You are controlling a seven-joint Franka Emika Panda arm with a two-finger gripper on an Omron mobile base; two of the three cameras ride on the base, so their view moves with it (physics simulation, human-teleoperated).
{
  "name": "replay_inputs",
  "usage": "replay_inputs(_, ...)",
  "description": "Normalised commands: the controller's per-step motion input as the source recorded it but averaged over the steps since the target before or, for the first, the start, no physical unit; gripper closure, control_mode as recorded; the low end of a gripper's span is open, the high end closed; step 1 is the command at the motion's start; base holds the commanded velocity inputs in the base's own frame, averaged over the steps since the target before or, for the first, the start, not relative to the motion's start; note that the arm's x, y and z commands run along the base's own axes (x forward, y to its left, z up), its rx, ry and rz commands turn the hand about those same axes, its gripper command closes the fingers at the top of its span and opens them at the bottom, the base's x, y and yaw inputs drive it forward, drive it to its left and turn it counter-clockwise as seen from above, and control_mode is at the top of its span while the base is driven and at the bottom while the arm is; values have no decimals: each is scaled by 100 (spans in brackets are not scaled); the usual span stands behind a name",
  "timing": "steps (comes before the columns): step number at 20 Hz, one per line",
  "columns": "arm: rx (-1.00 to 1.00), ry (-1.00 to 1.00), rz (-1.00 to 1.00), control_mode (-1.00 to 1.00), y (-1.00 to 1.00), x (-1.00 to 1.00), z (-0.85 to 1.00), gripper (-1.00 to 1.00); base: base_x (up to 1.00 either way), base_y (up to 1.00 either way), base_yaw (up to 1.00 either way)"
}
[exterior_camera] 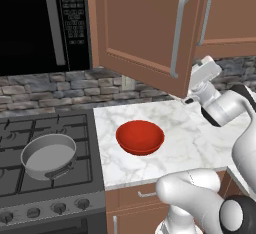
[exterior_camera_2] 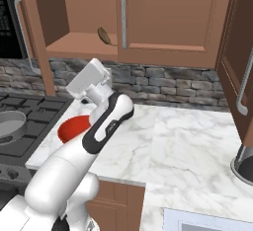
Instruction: Open the cabinet and move the ladle to the pot. Then close the cabinet.
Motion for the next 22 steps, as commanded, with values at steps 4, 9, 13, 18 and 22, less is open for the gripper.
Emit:
replay_inputs(4,0,-4,8,-100,0,-30,0,-100,0,0,0)
replay_inputs(9,0,-4,6,-100,11,-24,0,-100,0,0,0)
replay_inputs(13,0,-6,0,-100,39,-49,0,-100,0,0,0)
replay_inputs(18,0,-10,0,-100,36,-60,0,-100,0,0,0)
replay_inputs(22,0,-13,0,-100,31,-76,1,-100,0,0,0)
